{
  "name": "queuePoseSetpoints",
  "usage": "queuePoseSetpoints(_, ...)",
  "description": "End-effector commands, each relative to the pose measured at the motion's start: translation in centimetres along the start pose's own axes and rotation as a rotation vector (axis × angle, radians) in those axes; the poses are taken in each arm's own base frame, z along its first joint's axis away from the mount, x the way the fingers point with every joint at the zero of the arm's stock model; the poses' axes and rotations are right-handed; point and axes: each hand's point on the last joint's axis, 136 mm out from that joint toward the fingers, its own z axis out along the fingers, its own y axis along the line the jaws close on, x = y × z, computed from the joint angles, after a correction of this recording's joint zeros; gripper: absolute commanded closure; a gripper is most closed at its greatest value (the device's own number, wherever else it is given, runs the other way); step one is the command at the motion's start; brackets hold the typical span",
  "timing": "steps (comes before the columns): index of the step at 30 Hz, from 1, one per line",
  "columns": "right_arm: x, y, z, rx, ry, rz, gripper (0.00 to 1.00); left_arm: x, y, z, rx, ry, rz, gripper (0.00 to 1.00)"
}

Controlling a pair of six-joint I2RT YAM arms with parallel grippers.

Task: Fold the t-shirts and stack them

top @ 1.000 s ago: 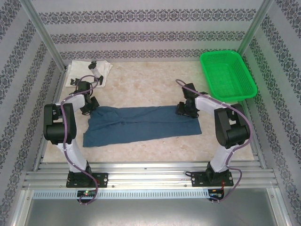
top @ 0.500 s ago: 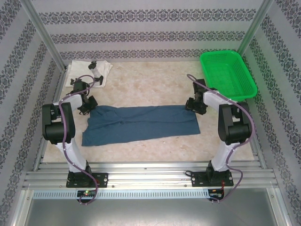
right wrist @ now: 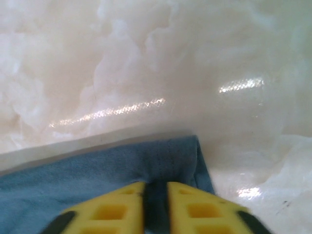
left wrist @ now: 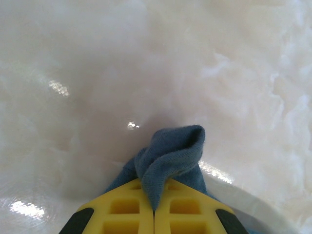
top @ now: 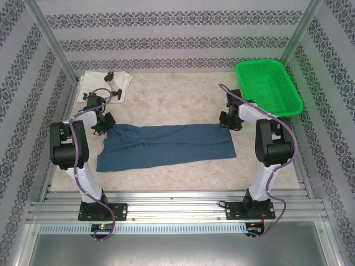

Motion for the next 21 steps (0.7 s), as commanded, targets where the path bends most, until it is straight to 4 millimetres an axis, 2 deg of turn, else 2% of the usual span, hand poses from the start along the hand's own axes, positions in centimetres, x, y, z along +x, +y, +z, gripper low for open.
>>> queuePoseSetpoints(1, -0.1, 0.3, 0.1, -0.021, 0.002, -0.001, 0.98, 1.6, 0.8, 1.1, -0.011, 0.067, 0.001, 1.00)
queuePoseSetpoints(2, -0.3, 0.4, 0.0, -0.027, -0.004, 0.004, 1.00, 1.7, 0.9, 1.1, -0.012, 0.070, 0.003, 1.00)
queuePoseSetpoints(10, -3.6, 1.0, -2.7, -0.063, -0.118, 0.022, 1.00, 1.6, 1.1, 1.0, -0.027, 0.075, 0.016, 1.00)
queuePoseSetpoints(21, -5.8, 0.8, -1.8, -0.080, -0.108, 0.047, 1.00, 1.7, 1.2, 1.1, -0.036, 0.087, 0.030, 1.00)
